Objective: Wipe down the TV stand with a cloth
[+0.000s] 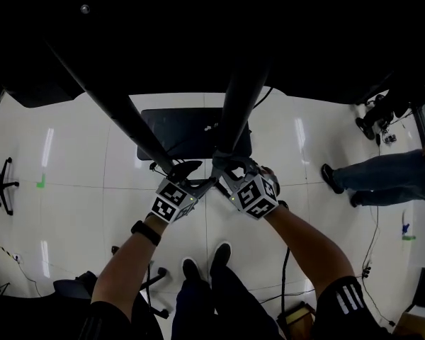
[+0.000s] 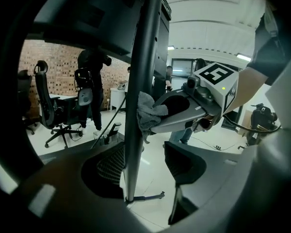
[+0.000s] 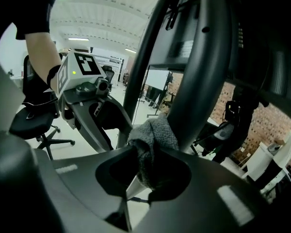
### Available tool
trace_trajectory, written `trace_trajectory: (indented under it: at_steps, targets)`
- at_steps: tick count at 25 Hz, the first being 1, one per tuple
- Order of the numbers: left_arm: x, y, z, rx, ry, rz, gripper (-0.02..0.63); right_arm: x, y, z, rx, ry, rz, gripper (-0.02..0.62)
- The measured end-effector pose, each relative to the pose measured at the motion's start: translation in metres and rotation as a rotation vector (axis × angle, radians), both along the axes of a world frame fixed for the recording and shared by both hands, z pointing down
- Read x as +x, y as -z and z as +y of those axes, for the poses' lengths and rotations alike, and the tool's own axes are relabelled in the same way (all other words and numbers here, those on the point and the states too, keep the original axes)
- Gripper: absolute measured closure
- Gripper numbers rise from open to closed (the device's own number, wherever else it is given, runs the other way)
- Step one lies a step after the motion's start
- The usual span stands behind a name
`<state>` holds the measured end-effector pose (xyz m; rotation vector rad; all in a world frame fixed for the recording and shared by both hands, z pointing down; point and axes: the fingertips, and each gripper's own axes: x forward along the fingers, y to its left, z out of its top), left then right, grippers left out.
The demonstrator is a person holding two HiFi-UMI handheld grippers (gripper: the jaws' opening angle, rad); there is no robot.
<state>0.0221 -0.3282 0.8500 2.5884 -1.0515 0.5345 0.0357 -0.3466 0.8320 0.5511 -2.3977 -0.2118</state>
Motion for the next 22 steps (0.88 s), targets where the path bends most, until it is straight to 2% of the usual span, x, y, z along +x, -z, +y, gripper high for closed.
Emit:
trace_trajectory:
  at_steps: [7,11,18,22]
  targets:
    - [0.002,-0.061,-0.001,-0.066,0.000,-0.017,0.328,0.004,-0.082,-0.005,-0.092,-0.048,0.044,0.546]
    - [0.002,-0.087,0.002,-0.089,-0.008,-0.021,0.328,0.003,-0.118,-0.005,-0.113,-0.055,0.088,0.546]
    - [0.003,-0.113,0.007,-0.116,0.005,0.009,0.328,0.001,-0.153,-0.005,-0.148,-0.096,0.114,0.546]
    - [0.001,-0.117,0.011,-0.133,0.007,0.003,0.328,0.000,-0.152,-0.002,-0.176,-0.122,0.091,0.545]
